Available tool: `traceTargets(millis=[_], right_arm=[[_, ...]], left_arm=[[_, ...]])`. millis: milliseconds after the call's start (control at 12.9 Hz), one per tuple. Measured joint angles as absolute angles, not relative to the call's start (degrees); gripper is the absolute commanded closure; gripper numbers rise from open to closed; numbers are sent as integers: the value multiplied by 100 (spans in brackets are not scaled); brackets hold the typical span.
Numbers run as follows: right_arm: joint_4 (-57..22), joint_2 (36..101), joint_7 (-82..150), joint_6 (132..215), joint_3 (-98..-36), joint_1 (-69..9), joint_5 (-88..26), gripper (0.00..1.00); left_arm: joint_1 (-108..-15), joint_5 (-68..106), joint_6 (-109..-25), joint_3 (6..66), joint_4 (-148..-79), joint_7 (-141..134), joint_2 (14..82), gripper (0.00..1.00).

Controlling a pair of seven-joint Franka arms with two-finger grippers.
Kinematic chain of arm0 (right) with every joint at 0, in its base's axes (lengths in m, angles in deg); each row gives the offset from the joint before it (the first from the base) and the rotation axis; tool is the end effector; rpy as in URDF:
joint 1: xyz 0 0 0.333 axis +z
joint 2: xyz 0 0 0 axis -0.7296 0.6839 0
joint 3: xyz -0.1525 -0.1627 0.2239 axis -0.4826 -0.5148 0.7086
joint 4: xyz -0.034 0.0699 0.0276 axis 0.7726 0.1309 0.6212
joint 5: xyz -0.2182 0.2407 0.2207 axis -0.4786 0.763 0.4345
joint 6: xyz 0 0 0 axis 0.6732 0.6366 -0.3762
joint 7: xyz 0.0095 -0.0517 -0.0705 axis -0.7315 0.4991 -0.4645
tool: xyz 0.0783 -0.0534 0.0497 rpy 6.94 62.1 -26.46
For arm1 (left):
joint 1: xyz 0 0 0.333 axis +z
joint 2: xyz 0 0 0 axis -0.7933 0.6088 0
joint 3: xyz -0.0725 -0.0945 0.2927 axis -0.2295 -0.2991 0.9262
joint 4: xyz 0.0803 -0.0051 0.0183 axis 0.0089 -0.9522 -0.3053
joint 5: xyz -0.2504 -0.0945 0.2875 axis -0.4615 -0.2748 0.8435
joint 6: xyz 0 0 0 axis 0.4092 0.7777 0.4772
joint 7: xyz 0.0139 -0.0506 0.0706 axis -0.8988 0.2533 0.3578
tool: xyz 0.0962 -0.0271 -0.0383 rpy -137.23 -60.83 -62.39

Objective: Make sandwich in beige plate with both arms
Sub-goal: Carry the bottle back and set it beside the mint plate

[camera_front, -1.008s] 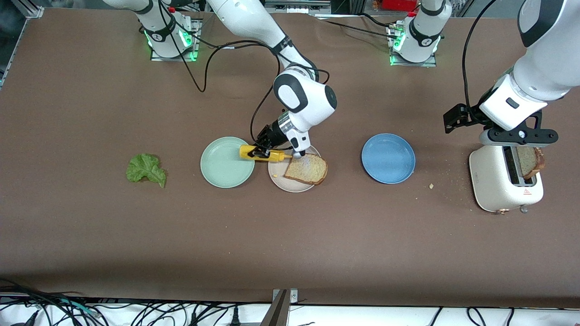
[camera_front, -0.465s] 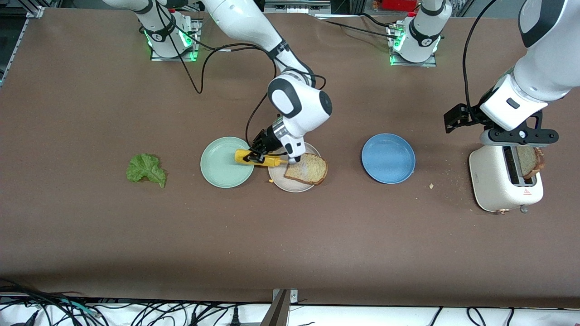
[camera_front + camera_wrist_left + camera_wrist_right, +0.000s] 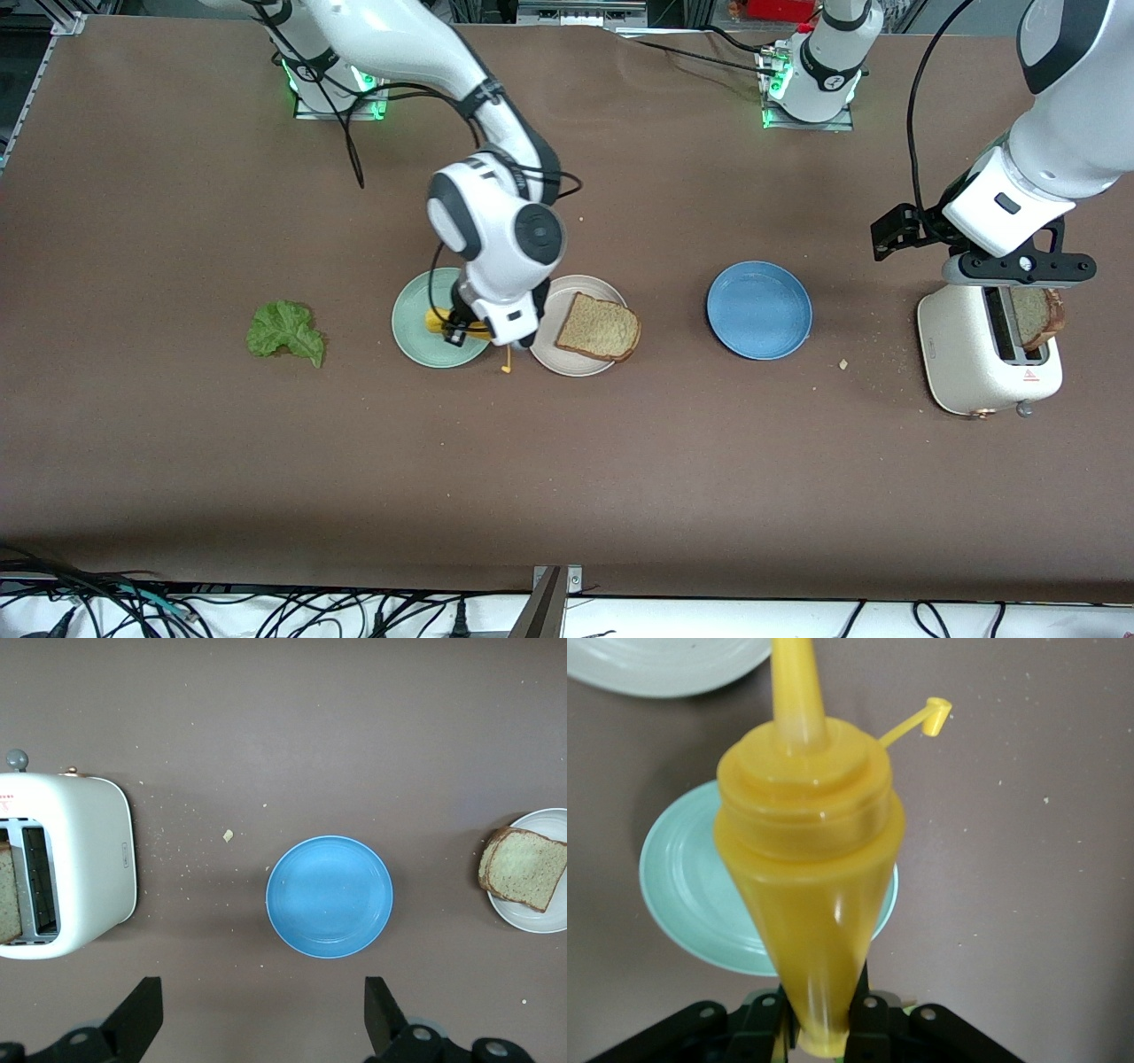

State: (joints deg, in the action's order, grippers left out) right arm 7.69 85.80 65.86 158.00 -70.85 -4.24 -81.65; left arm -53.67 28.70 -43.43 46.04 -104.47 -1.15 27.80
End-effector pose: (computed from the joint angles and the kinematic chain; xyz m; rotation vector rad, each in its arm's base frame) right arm 0.5911 0.3960 0.3144 2.2023 1.7202 -0.3687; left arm 0.5794 -0.0889 0.5712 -3.1354 0.0112 0.0745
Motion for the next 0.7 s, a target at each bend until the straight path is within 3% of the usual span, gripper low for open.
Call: traceTargets(millis=[233, 698], right_arm=[[228, 7951, 7069, 16017, -6185, -1427, -7961, 100], [-1425, 6703, 9160, 16918, -6044, -2508, -6268, 100]], left_arm=[[-5325, 2870, -4331, 4605, -10447, -115, 2781, 0], [-5323, 2869, -4331, 4600, -10447, -115, 2782, 0]])
